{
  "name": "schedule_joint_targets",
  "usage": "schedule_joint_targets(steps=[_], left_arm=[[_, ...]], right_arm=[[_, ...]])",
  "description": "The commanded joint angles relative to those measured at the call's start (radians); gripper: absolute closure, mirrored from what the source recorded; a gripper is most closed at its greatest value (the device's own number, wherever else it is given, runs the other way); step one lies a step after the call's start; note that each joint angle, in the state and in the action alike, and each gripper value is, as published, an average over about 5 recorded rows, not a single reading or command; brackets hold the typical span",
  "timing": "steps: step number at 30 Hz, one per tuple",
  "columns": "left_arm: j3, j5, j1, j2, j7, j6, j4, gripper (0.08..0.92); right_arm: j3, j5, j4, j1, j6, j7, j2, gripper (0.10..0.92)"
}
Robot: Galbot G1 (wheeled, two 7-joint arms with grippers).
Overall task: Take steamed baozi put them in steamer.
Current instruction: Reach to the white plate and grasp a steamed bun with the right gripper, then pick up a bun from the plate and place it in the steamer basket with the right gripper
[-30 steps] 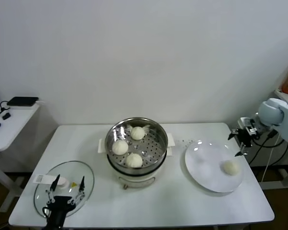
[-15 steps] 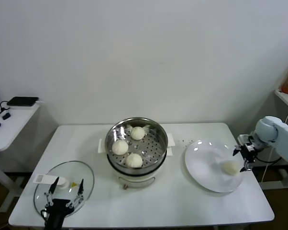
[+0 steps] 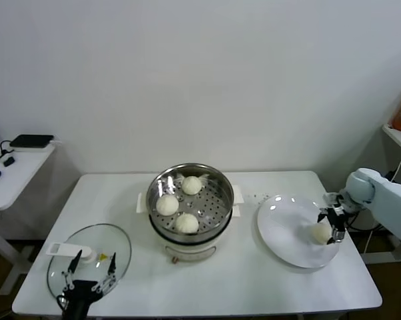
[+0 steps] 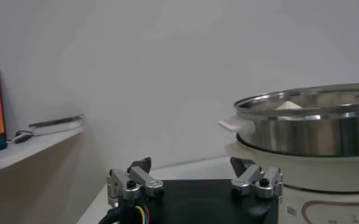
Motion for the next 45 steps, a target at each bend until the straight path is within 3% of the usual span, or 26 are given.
schedule_joint_targets(steps=[1, 10, 16, 23, 33, 45], left_arm=[[0.001, 0.0, 0.002, 0.001, -0.001, -0.003, 0.004, 0.177], [0.003, 0.0, 0.004, -0.001, -0.002, -0.005, 0.006, 0.177], [0.002, 0.001, 0.006, -0.002, -0.003, -0.007, 0.008, 0.177], [0.0, 0.001, 0.008, -0.004, -0.008, -0.007, 0.011, 0.177], [0.004, 0.002, 0.008, -0.009, -0.007, -0.007, 0.006, 0.177], [0.009, 0.011, 0.002, -0.011, -0.016, 0.005, 0.001, 0.177]], right_arm=[[0.017, -0.014, -0.024, -0.02, 0.004, -0.002, 0.026, 0.203], [0.028, -0.028, -0.032, -0.021, 0.01, -0.008, 0.026, 0.22], [0.031, -0.024, -0.029, -0.018, 0.012, -0.009, 0.025, 0.353], [-0.005, 0.035, -0.008, 0.034, 0.002, -0.013, 0.014, 0.388], [-0.255, 0.317, 0.05, 0.35, -0.096, -0.011, 0.05, 0.388], [-0.497, 0.657, 0.113, 0.691, -0.158, -0.003, 0.258, 0.384]])
